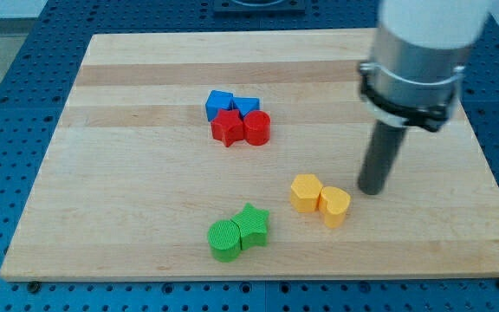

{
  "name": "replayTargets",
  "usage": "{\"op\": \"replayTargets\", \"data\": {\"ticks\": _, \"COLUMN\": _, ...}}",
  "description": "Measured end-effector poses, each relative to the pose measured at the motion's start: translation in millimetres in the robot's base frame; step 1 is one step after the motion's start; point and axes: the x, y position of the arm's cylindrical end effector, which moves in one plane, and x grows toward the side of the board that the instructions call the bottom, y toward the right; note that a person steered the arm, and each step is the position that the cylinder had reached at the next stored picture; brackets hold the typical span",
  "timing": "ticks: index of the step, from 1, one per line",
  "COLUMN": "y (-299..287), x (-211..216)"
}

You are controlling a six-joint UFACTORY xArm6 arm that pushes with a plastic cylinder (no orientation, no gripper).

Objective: Slide yellow heart and yellow hexagon closer to green star

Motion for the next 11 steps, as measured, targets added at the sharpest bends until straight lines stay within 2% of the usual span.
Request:
{"op": "replayTargets", "data": {"ticks": 1, "y": 12, "x": 41}}
{"op": "replayTargets", "data": {"ticks": 2, "y": 8, "x": 65}}
{"op": "replayTargets", "data": {"ticks": 5, "y": -80, "x": -2}}
{"op": "replayTargets", "data": {"ticks": 7, "y": -86, "x": -9}}
{"op": "replayTargets", "data": {"ticks": 11, "y": -146, "x": -11}}
